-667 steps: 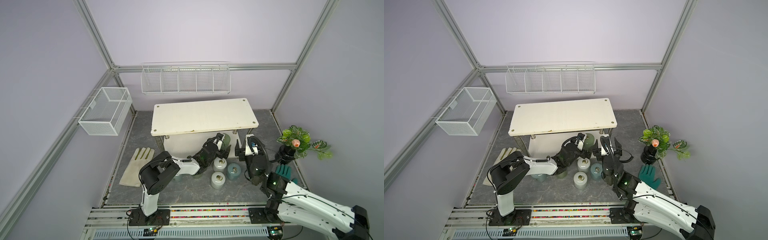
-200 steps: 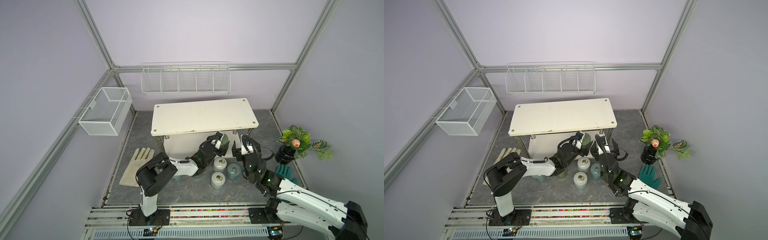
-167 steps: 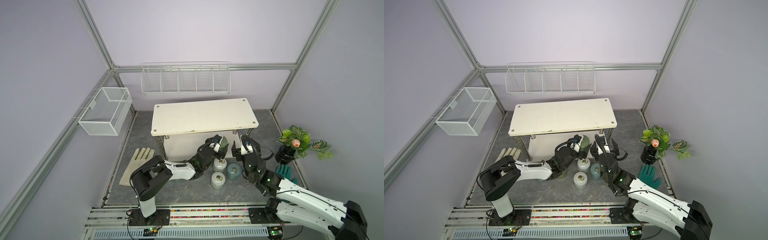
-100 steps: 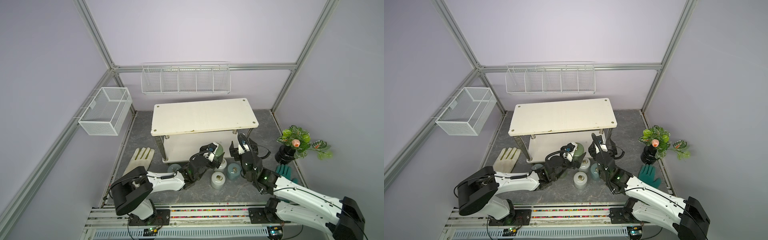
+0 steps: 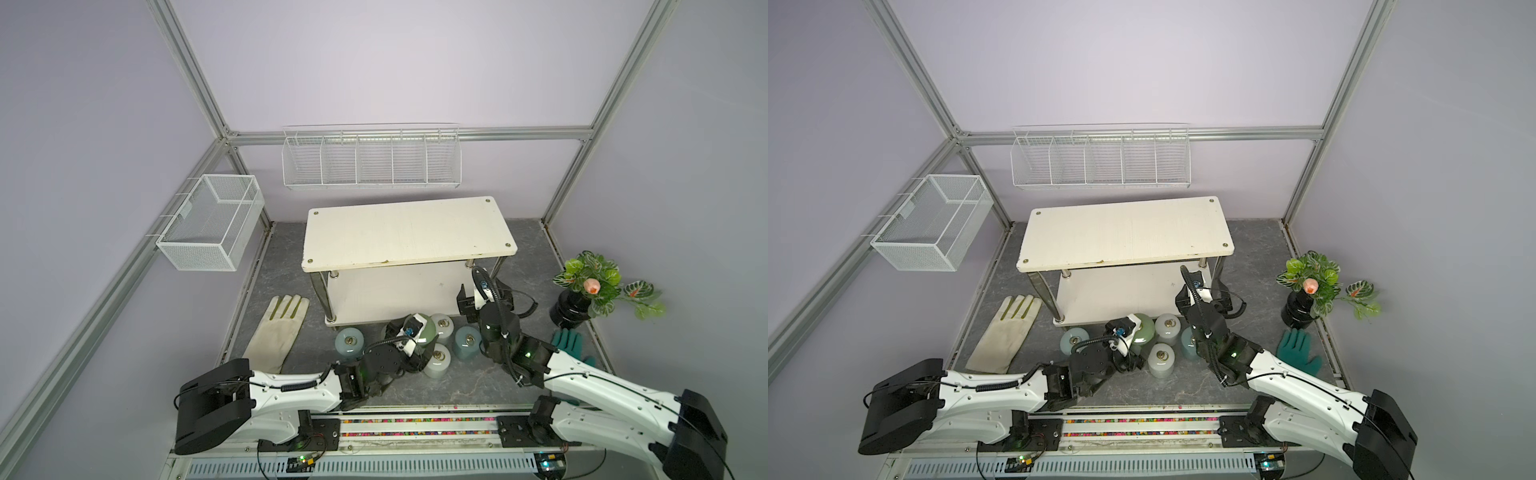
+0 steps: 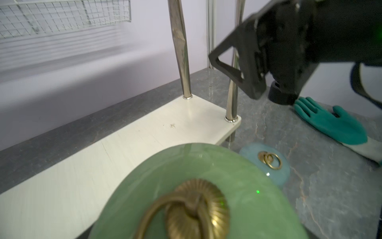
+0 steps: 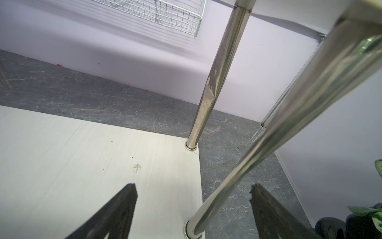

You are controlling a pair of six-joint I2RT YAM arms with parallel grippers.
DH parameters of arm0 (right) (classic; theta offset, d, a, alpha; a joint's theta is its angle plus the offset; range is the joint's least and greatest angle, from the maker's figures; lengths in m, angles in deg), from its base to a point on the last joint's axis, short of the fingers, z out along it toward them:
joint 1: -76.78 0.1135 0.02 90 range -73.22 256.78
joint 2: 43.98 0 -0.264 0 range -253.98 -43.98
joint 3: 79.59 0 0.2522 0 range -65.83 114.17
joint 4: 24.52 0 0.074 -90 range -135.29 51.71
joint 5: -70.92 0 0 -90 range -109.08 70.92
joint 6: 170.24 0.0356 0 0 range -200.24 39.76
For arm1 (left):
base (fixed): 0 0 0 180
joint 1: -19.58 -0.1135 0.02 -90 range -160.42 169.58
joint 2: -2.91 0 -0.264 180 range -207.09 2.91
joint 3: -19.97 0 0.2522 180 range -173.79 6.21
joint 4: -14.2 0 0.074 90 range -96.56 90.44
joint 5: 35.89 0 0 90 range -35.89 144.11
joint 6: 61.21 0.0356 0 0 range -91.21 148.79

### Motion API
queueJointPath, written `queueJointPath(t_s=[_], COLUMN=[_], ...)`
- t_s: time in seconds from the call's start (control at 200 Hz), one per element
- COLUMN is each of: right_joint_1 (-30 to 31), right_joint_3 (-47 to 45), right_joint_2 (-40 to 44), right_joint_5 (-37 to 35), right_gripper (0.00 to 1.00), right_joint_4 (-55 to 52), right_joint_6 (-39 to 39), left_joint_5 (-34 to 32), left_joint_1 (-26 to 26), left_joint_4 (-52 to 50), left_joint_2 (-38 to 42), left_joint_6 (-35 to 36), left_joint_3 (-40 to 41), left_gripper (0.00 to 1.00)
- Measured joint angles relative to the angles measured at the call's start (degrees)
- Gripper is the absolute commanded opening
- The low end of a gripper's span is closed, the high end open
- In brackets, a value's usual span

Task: Remove the tea canisters from the shelf
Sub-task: Place the tea canister at the center of the board.

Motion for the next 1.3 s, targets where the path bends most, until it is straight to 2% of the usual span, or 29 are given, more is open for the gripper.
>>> queueJointPath(t_s=[0.225,0.605,0.985,1.299], right_joint_1=[0.5,3.8,5.1,5.7], right_joint_3=[0.5,1.3,2.5,3.0], right_joint_2=[0.0,-2.2,-4.7,-6.4], right_joint_5=[-0.7,-3.2,-4.2,-4.3], right_gripper=[0.89,0.89,0.89,0.89], right_joint_4=[-1.6,-2.4,-2.1,-0.8], right_joint_6=[0.7,0.9,0.9,0.8], left_joint_5=[-3.5,-5.9,-6.3,-5.7], left_joint_1=[2.9,5.4,5.6,5.2], left_joint_4=[-0.2,1.6,7.8,9.6], left_joint_2=[3.1,3.4,-4.5,-13.3], left_joint_6=[-4.1,-9.5,-11.6,-12.2], left_joint_3=[6.7,11.2,11.4,7.5], left_gripper=[0.78,0.78,0.79,0.80])
